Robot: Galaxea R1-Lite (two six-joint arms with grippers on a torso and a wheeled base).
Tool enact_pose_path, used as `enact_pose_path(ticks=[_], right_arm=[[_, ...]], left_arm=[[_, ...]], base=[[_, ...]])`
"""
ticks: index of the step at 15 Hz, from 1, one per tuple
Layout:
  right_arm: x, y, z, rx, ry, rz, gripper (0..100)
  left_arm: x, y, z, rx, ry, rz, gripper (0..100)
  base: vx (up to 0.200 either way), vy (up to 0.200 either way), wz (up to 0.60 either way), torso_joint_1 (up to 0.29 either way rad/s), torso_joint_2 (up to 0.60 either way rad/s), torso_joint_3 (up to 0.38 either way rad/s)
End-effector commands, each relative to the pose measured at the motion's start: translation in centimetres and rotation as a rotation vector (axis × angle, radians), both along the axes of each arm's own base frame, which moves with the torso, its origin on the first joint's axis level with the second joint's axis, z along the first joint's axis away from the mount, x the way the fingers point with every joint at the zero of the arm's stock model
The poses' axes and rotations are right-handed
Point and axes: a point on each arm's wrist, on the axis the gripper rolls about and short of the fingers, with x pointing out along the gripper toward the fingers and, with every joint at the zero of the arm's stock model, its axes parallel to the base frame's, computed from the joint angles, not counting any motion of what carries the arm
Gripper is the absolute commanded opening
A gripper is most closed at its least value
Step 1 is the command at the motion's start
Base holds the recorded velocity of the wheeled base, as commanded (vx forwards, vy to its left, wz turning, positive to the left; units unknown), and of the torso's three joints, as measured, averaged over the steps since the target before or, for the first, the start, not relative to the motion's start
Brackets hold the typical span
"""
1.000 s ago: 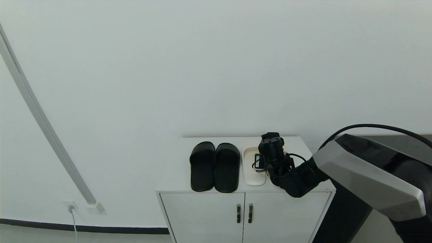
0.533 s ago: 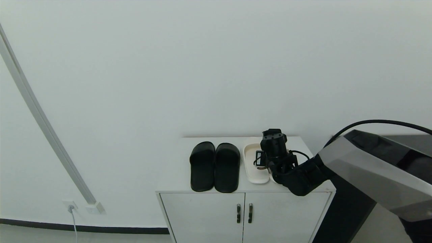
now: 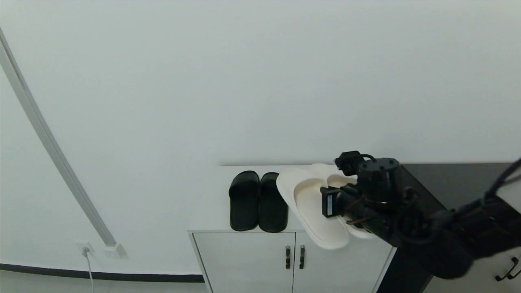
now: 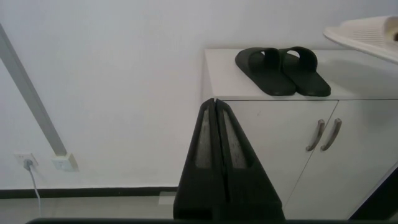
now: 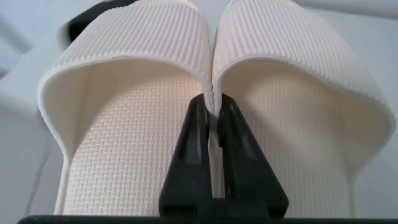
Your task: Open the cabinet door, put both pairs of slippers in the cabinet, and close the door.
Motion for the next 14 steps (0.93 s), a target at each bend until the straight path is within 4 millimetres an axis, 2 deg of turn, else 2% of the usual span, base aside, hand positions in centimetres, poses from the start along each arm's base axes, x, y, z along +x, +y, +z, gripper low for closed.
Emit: enact_pose_path(ticks=[1, 3, 5, 11, 14], right_arm=[[-7.4, -3.6, 2.7, 0.065, -0.012, 0.246, 0], [-8.5, -4.1, 2.3, 0.065, 0.032, 0.334, 0], [-8.7, -3.9, 1.6, 0.047, 0.063, 0.346, 0], [-9.0, -3.7, 1.0, 0.039, 0.083, 0.370, 0], [-9.1, -3.8, 1.1, 0.036, 0.079, 0.374, 0]], left_arm=[[0.0, 0.0, 0.0, -0.001, 0.001, -0.001, 0], [0.0, 0.0, 0.0, -0.001, 0.001, -0.001, 0], [0.0, 0.0, 0.0, -0.001, 0.001, -0.001, 0], [0.0, 0.0, 0.0, -0.001, 0.001, -0.001, 0], [0.0, 0.0, 0.0, -0.001, 0.001, 0.001, 0]], base=[[0.000, 0.000, 0.00, 0.000, 0.00, 0.000], [0.000, 0.000, 0.00, 0.000, 0.00, 0.000], [0.000, 0.000, 0.00, 0.000, 0.00, 0.000], [-0.200, 0.000, 0.00, 0.006, 0.00, 0.005], [0.000, 0.000, 0.00, 0.000, 0.00, 0.000]])
